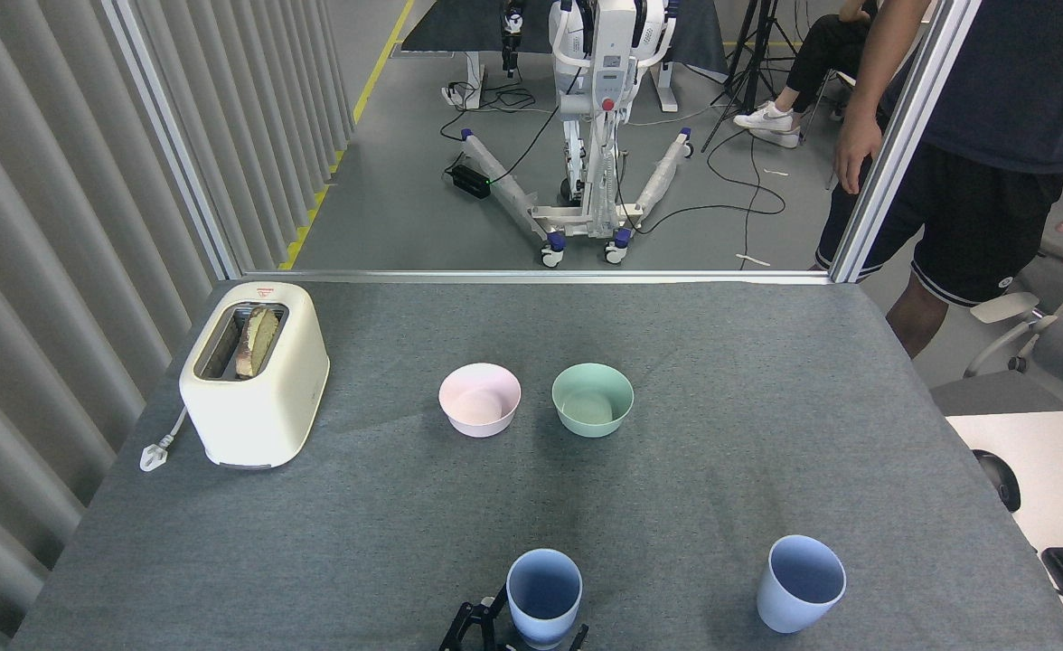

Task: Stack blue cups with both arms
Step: 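Open the left gripper and withdraw it from the cup, then reach the right gripper to the other blue cup and grasp it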

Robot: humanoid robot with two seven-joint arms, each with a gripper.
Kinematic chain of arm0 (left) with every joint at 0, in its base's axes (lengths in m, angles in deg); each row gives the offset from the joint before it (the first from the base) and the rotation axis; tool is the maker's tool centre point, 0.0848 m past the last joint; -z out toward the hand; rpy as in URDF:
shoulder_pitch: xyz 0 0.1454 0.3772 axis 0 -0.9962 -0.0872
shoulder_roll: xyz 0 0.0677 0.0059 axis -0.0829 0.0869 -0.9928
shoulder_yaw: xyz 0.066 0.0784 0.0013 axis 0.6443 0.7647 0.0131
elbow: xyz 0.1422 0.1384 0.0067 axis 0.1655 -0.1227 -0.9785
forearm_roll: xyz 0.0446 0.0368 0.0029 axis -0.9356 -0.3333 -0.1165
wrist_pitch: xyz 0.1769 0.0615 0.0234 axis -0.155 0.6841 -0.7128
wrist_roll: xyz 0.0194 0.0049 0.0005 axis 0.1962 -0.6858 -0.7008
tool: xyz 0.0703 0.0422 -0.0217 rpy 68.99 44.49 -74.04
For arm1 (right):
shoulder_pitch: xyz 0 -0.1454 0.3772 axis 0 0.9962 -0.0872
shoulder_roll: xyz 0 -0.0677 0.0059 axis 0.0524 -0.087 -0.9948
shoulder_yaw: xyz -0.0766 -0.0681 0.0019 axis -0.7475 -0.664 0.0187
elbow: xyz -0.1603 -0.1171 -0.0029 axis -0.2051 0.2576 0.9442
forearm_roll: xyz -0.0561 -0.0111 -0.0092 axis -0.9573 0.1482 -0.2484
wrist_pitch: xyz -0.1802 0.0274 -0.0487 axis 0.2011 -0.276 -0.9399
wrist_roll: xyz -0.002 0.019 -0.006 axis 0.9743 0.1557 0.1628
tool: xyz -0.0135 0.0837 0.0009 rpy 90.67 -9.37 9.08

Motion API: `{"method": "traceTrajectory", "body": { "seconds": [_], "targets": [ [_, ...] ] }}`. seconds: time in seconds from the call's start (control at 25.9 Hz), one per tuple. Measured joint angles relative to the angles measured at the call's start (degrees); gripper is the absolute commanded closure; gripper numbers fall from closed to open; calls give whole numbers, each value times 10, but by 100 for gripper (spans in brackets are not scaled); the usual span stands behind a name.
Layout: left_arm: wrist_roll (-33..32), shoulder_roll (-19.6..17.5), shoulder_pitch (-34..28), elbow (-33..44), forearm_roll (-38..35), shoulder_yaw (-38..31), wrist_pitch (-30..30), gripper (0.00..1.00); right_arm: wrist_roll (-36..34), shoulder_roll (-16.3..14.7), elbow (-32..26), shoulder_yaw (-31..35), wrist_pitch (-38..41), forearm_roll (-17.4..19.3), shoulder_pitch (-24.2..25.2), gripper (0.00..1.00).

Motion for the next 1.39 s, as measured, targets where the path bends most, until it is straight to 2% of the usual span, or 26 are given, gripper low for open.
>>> {"method": "traceTrajectory", "body": {
  "seconds": [0.35,0.7,1.0,1.39],
  "targets": [
    [4,-12,-80,61,3,-12,0,0,-1,1,0,0,-1,0,0,0],
    [3,-52,-172,157,50,-110,-3,0,-1,2,14,32,-4,1,-2,0],
    [3,-71,-210,204,95,-189,-12,0,19,-2,70,57,-5,1,-47,0],
    [3,-72,-211,205,100,-207,-13,0,22,-35,156,57,-3,0,-142,0]
  ]
}}
